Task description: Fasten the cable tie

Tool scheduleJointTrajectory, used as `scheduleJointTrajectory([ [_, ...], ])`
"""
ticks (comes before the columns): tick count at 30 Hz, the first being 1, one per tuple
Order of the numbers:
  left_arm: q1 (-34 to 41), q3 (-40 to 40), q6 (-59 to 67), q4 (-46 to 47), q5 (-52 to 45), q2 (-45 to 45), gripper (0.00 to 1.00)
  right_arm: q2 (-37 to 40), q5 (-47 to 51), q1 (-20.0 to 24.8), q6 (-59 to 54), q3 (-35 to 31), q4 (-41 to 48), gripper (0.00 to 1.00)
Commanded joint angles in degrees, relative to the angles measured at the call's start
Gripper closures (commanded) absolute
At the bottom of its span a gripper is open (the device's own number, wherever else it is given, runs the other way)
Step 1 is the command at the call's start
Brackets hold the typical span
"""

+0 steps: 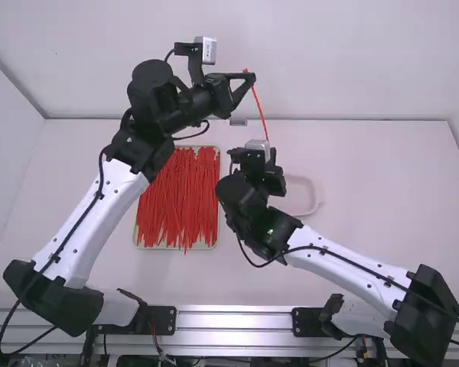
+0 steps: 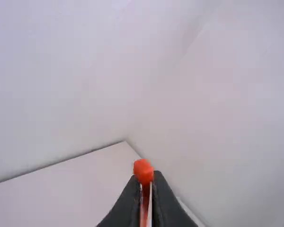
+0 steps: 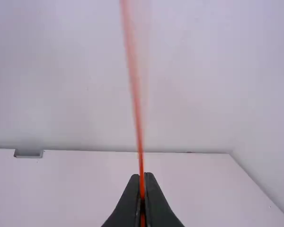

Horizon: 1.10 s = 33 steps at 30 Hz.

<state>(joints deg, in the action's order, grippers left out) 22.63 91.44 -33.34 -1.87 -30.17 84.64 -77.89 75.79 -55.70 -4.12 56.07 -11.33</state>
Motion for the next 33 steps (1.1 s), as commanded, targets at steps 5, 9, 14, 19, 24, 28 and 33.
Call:
scheduleJointTrajectory([
  [5, 0.61, -0.87, 0.09, -0.15, -0.42, -0.17, 0.84, -0.02, 0.52, 0.15, -1.16, 2.1, -1.64, 1.0],
  [9, 0.61, -0.87, 0.11, -0.15, -0.85, -0.17, 0.86, -0.02, 0.5, 0.15, -1.73, 2.1, -2.23, 1.0],
  [14, 0.61, -1.09, 0.09, -0.39, -0.57, -0.17, 0.99, -0.02, 0.46, 0.15, -2.21, 2.1, -2.97, 1.0],
  [19, 0.52, -1.09, 0.09, -0.57, -0.79, -0.17, 0.99, -0.02, 0.04, 0.15, -2.16, 2.1, -3.04, 1.0],
  [24, 0.15, -1.07, 1.9, -0.33, -0.83, -0.2, 0.99, -0.02, -2.8, 0.15, -3.85, 2.1, -3.04, 0.65],
  [28, 0.07, -1.07, 4.26, 0.44, -0.83, -0.22, 0.99, -0.02, -3.48, 0.15, -3.87, 2.1, -2.99, 0.44],
  [33, -2.67, -1.09, 6.19, 2.38, -0.81, -0.59, 0.99, 0.37, -10.6, 0.13, -3.72, 2.1, -1.49, 0.23],
])
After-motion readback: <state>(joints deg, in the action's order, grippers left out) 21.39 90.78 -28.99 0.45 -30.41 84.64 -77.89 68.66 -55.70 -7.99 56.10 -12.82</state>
